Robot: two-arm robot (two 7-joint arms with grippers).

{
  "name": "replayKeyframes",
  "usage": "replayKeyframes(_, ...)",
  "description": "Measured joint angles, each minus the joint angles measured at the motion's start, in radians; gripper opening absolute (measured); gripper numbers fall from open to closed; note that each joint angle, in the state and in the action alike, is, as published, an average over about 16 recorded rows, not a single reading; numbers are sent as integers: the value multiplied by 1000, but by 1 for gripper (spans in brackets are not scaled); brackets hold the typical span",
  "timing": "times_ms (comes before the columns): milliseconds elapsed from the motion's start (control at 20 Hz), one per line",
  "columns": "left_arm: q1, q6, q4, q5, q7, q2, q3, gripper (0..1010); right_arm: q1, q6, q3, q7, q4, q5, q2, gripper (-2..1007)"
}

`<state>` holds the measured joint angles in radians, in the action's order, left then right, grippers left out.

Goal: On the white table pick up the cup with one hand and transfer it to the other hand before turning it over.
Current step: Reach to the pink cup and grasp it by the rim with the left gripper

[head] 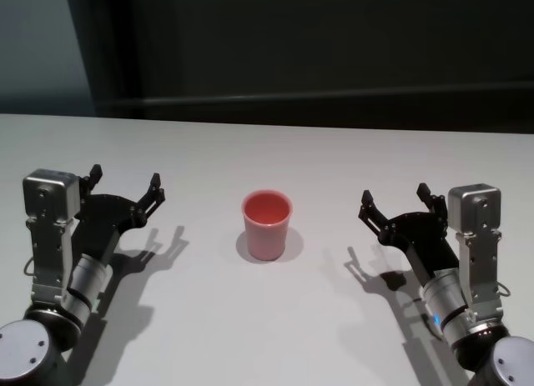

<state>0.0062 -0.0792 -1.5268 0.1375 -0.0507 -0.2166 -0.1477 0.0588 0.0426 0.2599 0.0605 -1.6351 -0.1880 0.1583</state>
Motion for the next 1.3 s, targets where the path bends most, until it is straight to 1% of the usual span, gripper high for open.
replayKeyframes(1300,0,0,0,0,0,0,0,1001,0,0,0,0,0,0,0,1002)
